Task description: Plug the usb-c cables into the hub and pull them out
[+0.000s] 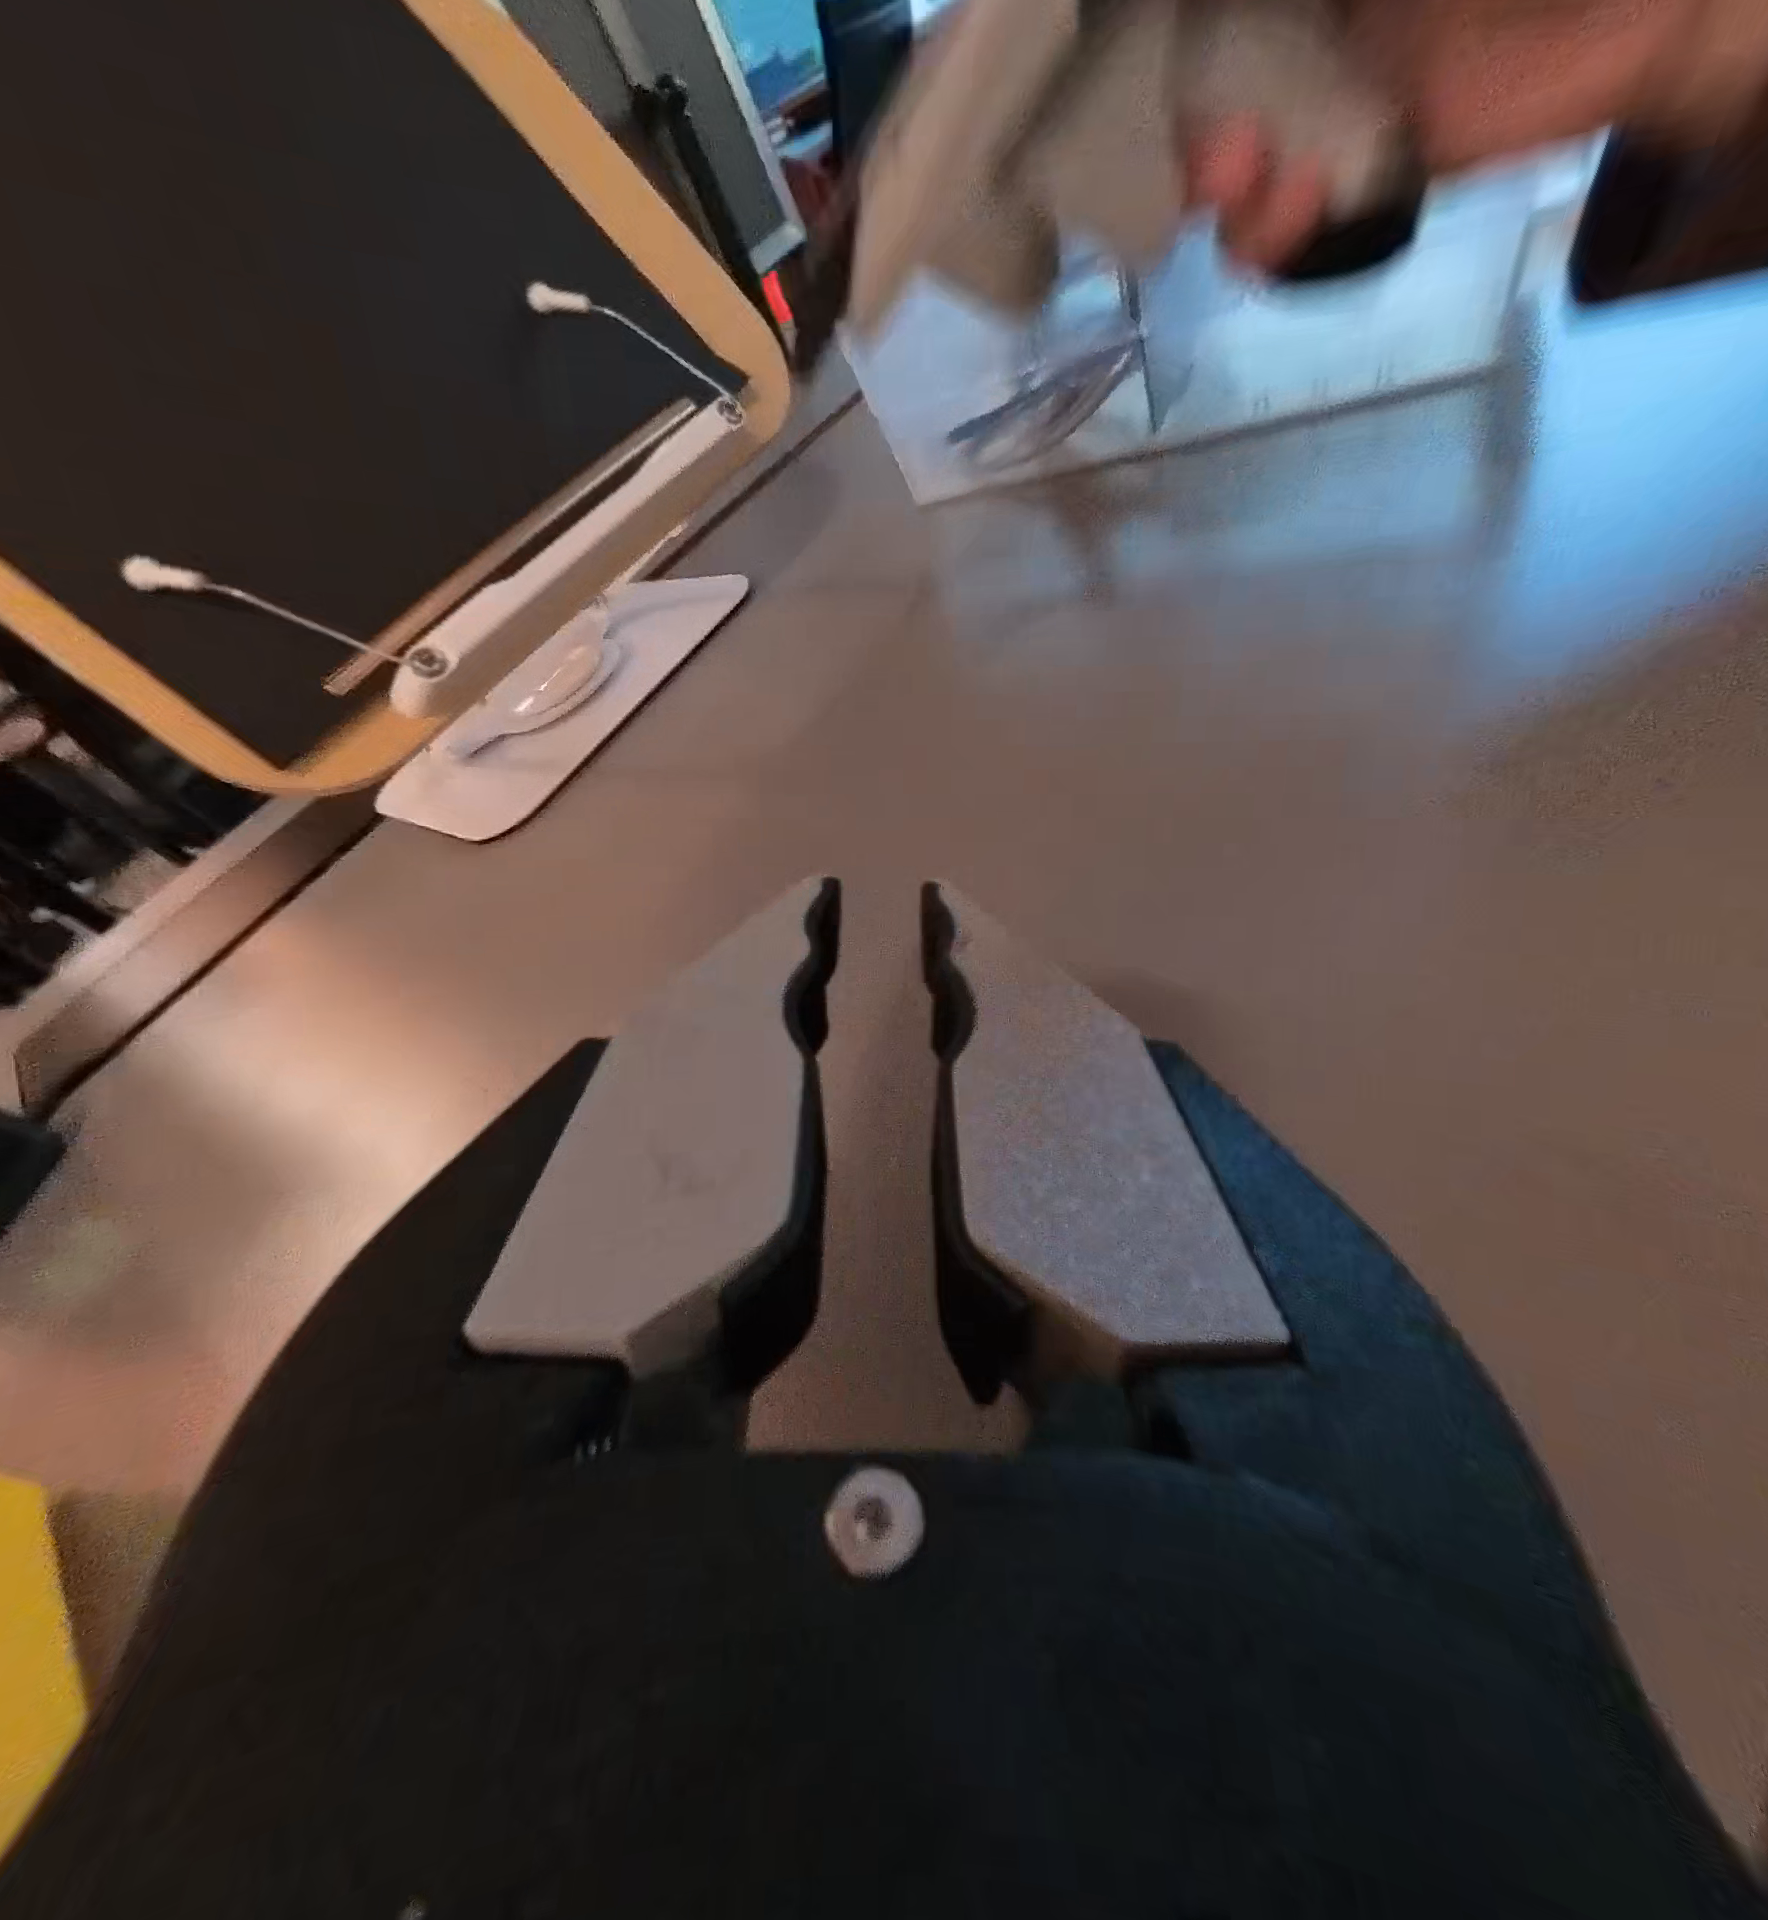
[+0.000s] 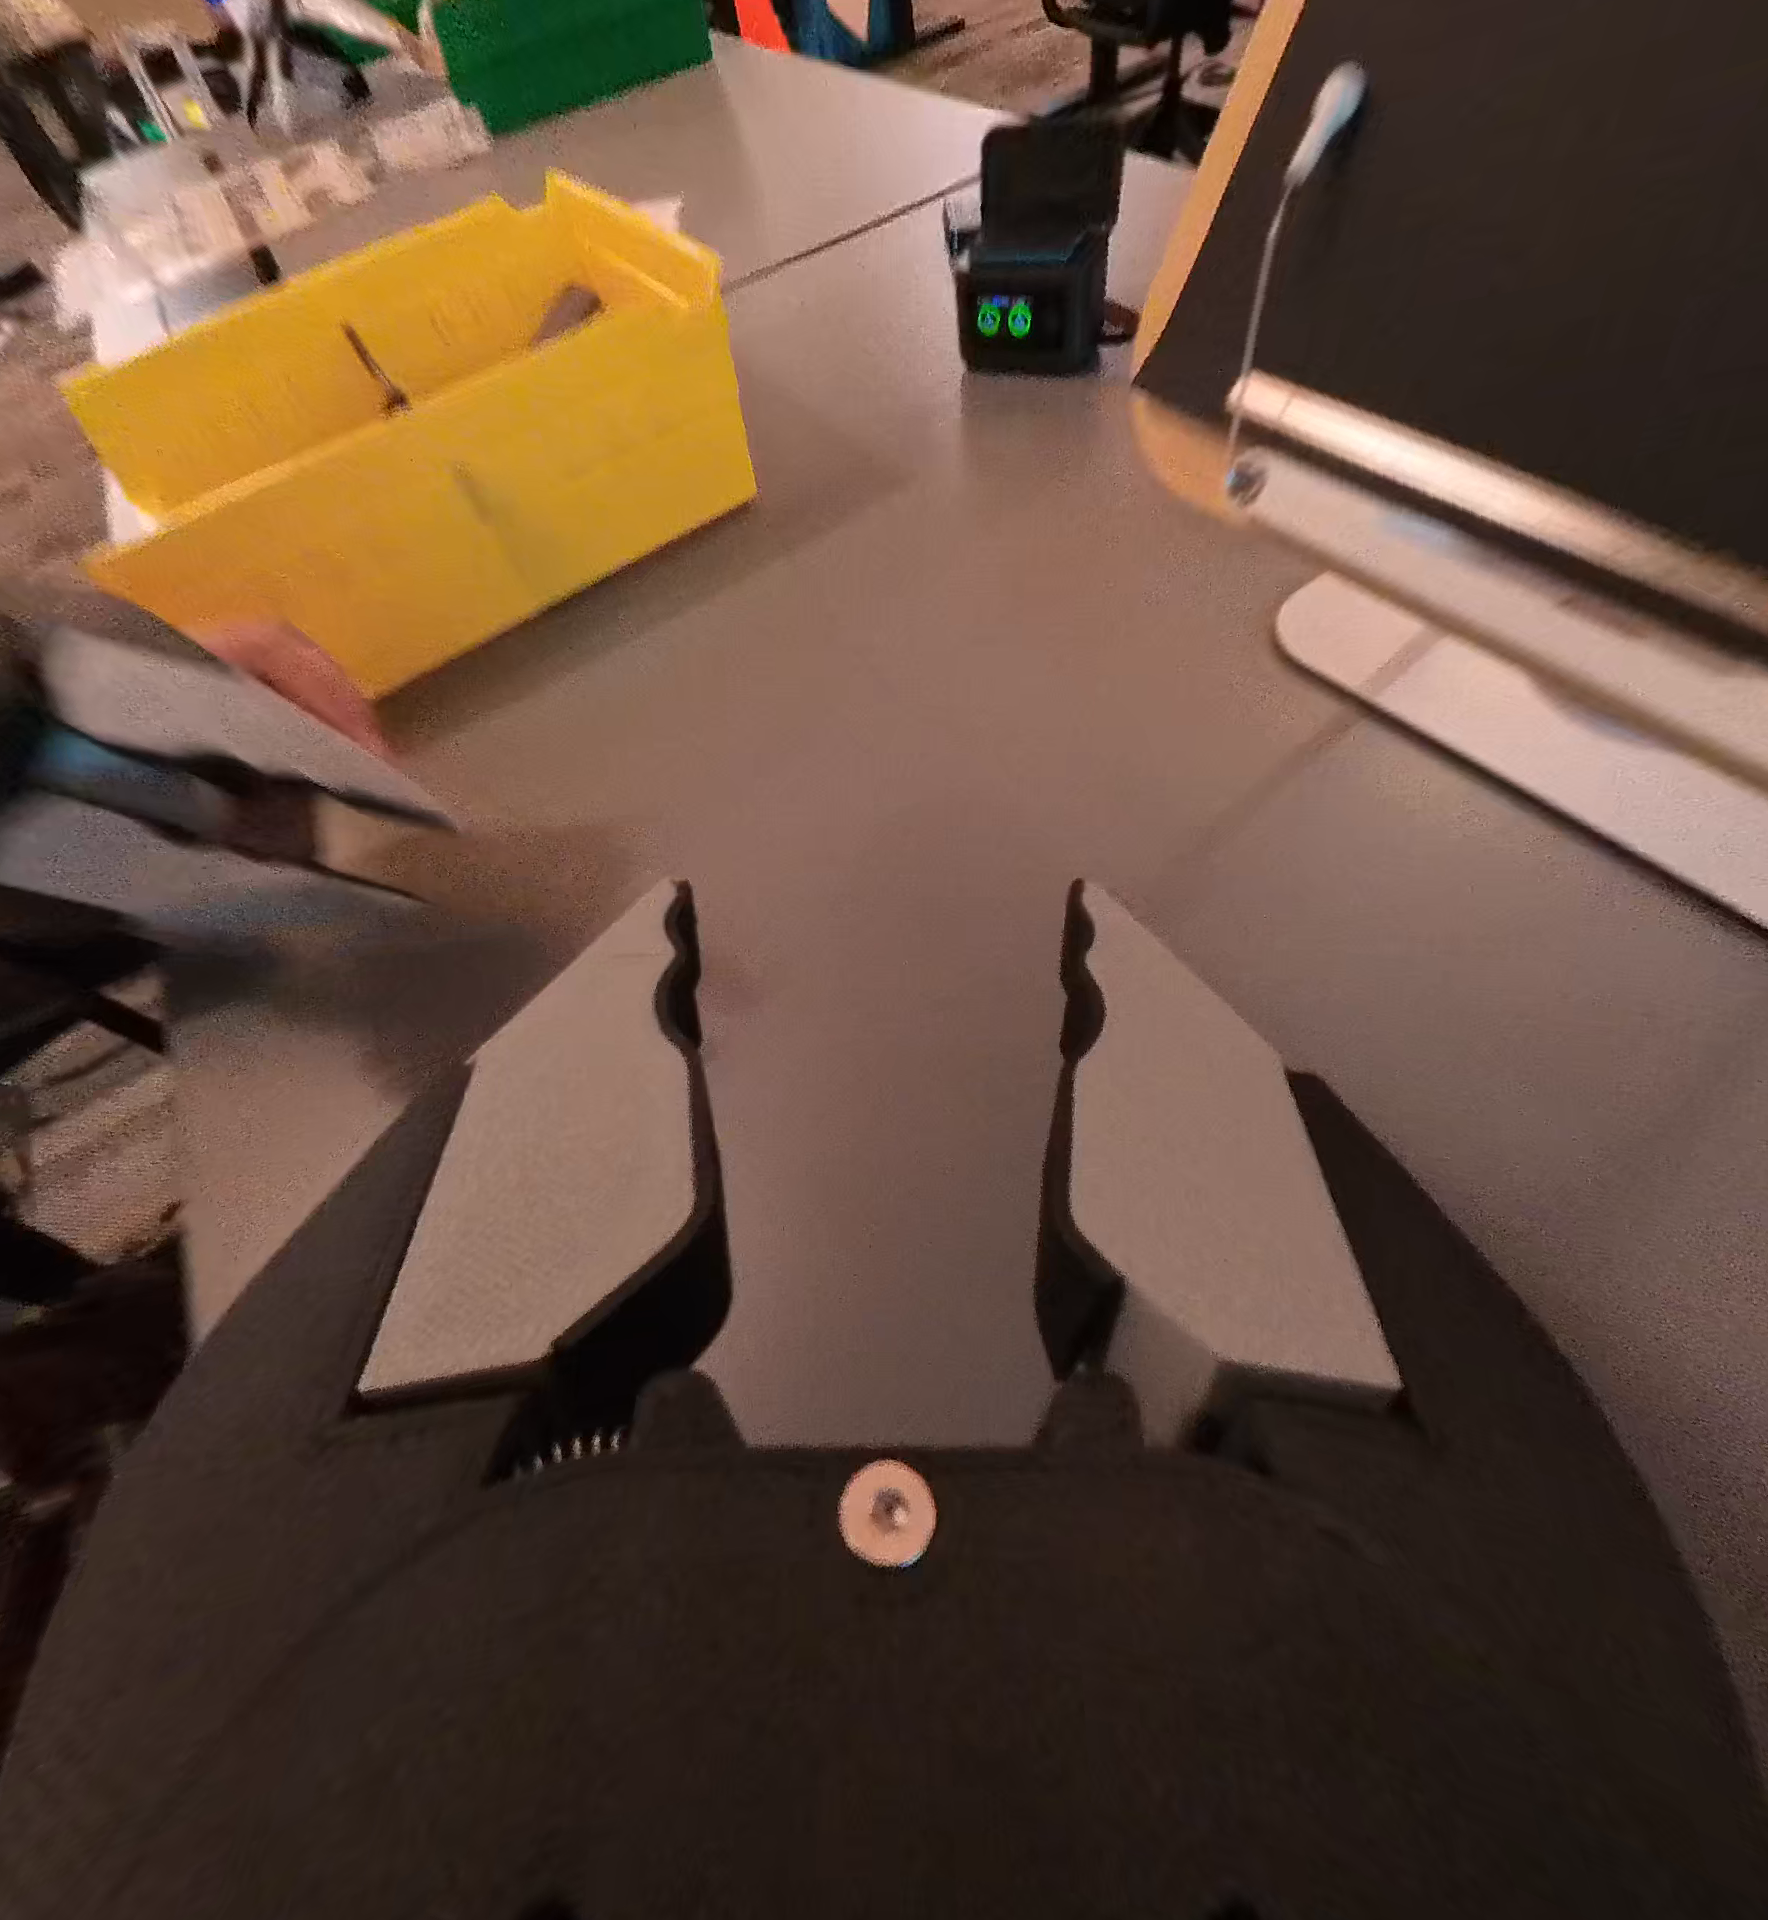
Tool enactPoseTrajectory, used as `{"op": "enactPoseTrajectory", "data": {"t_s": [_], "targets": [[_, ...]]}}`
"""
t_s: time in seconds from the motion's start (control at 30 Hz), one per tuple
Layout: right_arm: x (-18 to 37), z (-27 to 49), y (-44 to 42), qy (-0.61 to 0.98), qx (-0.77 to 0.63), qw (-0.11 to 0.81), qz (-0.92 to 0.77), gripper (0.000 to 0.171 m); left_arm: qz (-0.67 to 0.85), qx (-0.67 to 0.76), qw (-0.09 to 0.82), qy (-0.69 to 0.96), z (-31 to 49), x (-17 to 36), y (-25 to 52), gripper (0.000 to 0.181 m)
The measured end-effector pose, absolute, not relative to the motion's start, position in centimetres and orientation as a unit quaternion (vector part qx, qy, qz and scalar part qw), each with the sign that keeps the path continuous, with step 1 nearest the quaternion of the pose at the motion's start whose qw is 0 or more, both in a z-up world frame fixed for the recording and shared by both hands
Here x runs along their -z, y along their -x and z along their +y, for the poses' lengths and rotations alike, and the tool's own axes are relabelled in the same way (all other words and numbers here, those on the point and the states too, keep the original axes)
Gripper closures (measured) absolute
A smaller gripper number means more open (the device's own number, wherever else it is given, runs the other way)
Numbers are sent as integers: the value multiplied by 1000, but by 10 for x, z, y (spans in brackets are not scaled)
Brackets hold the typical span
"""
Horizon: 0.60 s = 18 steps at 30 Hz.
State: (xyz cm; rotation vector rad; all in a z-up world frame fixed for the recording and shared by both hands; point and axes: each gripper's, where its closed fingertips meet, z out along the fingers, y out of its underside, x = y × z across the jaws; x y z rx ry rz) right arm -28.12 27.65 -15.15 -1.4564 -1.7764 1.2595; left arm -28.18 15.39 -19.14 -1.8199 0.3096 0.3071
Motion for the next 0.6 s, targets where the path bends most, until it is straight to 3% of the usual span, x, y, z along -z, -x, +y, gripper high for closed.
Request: {"op": "enactPoseTrajectory", "data": {"t_s": [0.03,0.13,0.23,0.3,0.43,0.6], "targets": [[168,272,288,534,-460,261,-659,105,116,-131,596,783,145,179,282,163],[209,261,296,540,-446,224,-677,105,1,-177,615,769,108,118,325,138],[222,257,290,545,-412,181,-707,100,-107,-197,620,752,65,57,397,132],[222,264,288,548,-406,197,-704,107,-169,-243,588,752,38,40,464,128],[224,261,283,566,-431,165,-684,104,-289,-258,453,803,-1,86,581,121],[230,260,282,569,-420,167,-687,104,-447,-192,241,840,-44,198,646,138]]}}
